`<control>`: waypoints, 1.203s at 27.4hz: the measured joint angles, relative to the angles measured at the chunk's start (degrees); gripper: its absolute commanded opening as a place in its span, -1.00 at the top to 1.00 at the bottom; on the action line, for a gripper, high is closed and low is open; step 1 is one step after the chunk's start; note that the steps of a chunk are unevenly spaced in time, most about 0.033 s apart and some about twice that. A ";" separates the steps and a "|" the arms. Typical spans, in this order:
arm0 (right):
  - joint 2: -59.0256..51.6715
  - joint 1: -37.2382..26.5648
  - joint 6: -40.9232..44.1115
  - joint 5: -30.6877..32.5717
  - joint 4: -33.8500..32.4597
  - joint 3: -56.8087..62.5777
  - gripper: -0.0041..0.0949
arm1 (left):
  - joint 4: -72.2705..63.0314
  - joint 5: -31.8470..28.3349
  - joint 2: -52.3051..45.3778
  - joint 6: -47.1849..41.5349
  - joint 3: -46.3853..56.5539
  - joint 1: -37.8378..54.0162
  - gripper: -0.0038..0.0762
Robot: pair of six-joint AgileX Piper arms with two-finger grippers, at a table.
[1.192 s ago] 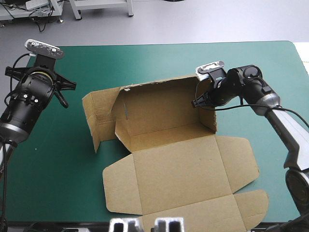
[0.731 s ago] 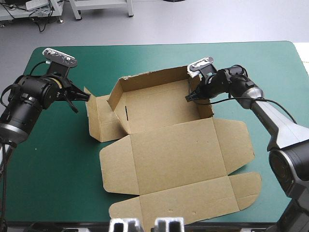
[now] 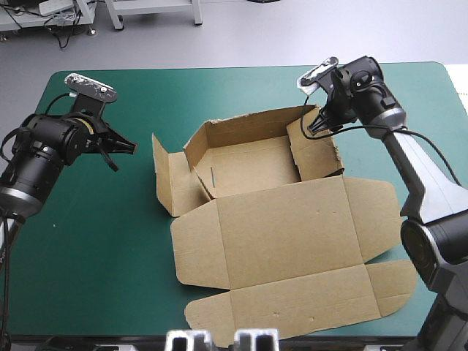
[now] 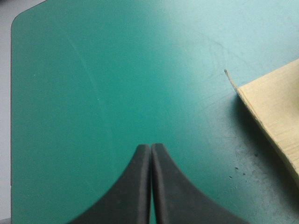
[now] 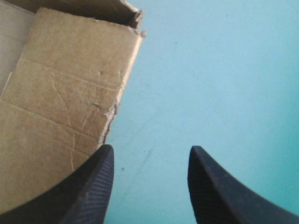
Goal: Fold the box
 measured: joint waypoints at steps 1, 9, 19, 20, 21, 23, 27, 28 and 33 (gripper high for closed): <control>-0.08 0.00 0.51 0.81 -0.31 -1.34 -0.03 | -0.15 0.16 0.00 0.00 0.00 0.00 0.93; -7.73 -0.05 5.86 2.23 11.41 -4.44 -0.03 | -0.95 11.41 -0.05 -7.34 0.00 0.00 0.93; -5.94 -0.36 8.81 2.23 7.79 -2.86 -0.03 | -1.00 14.71 -0.05 -8.14 0.00 0.00 0.93; -4.79 -0.50 8.81 2.23 7.74 -2.48 -0.03 | -0.86 14.45 -0.05 -8.14 0.00 0.00 0.93; -3.20 -0.55 8.81 2.23 7.74 -1.99 -0.03 | -0.81 14.29 -0.05 -8.14 0.00 0.00 0.93; -0.20 -0.63 8.81 2.23 7.74 -1.49 -0.03 | -0.81 13.93 -0.05 -8.14 0.00 0.00 0.93; 4.86 -0.63 8.81 2.16 7.79 -1.23 -0.02 | -0.81 13.81 -0.05 -8.14 0.00 0.00 0.93; 5.63 -0.63 8.81 2.10 7.79 -1.23 -0.02 | -0.81 13.81 -0.05 -8.14 0.00 0.00 0.93; 8.15 -0.63 8.81 2.03 7.79 -1.22 0.12 | -0.81 13.81 -0.05 -8.14 0.00 0.00 0.93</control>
